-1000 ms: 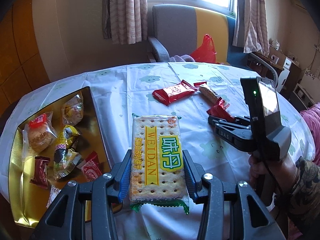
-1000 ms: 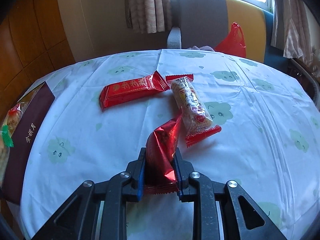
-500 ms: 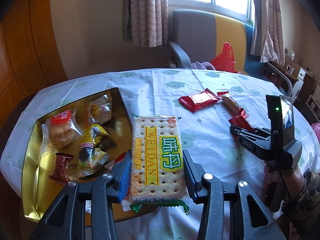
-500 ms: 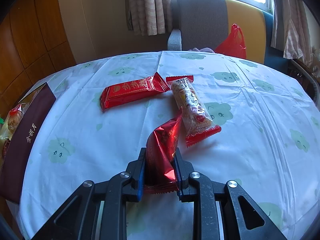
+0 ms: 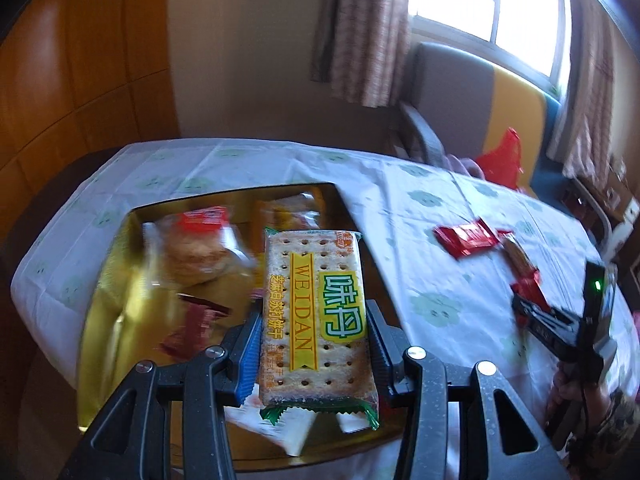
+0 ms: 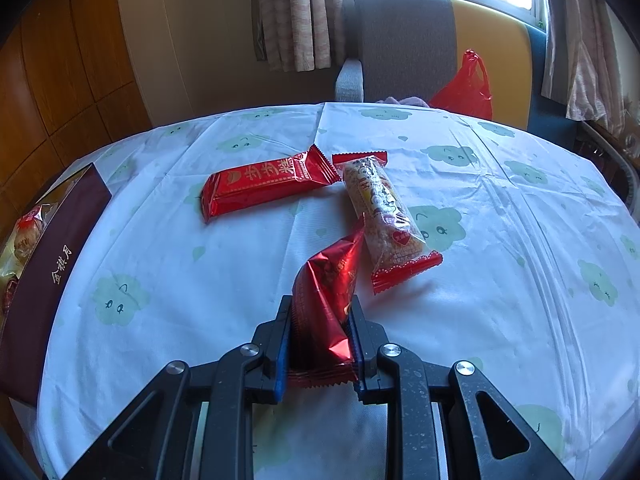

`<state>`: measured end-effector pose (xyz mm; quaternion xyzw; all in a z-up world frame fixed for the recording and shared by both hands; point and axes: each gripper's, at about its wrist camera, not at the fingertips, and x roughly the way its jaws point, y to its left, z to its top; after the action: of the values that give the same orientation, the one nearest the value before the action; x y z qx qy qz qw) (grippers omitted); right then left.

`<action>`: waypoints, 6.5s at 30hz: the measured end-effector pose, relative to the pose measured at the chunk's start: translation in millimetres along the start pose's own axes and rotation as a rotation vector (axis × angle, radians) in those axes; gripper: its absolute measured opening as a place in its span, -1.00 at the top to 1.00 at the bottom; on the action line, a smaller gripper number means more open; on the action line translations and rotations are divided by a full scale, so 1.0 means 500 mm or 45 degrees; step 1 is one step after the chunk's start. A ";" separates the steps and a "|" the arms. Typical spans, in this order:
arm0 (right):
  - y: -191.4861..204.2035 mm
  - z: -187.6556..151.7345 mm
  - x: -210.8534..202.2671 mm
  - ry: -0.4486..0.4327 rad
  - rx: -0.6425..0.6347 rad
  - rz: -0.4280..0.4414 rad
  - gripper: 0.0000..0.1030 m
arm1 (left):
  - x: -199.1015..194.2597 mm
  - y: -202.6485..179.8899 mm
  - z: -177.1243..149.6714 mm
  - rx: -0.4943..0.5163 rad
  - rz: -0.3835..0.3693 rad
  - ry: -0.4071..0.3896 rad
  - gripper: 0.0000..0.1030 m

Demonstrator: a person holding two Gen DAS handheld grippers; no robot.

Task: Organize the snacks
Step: 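Lower the cracker packet into the tin and open the left gripper while right holds the sweet, then carry the red sweet over the tin with the right gripper and release it, then move the open right gripper back to the chipmunk rice bar packet, then close the right gripper on the chipmunk rice bar packet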

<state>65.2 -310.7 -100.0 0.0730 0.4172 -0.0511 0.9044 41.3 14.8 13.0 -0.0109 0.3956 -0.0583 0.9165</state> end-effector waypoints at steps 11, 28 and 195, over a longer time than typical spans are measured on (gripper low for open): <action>0.000 0.000 0.000 -0.001 0.000 0.000 0.52 | 0.021 0.228 -0.041 -0.330 0.148 0.103 0.09; 0.001 0.000 0.000 -0.003 -0.013 -0.012 0.52 | 0.065 0.214 -0.082 -0.339 0.222 0.198 0.07; -0.110 0.076 -0.093 -0.031 0.111 0.113 -0.23 | 0.076 -0.291 -0.026 0.510 -0.012 0.037 0.07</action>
<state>54.8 -369.9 -45.1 0.1303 0.3999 -0.0300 0.9067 43.4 -133.6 -13.6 0.1707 0.3894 -0.1401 0.8942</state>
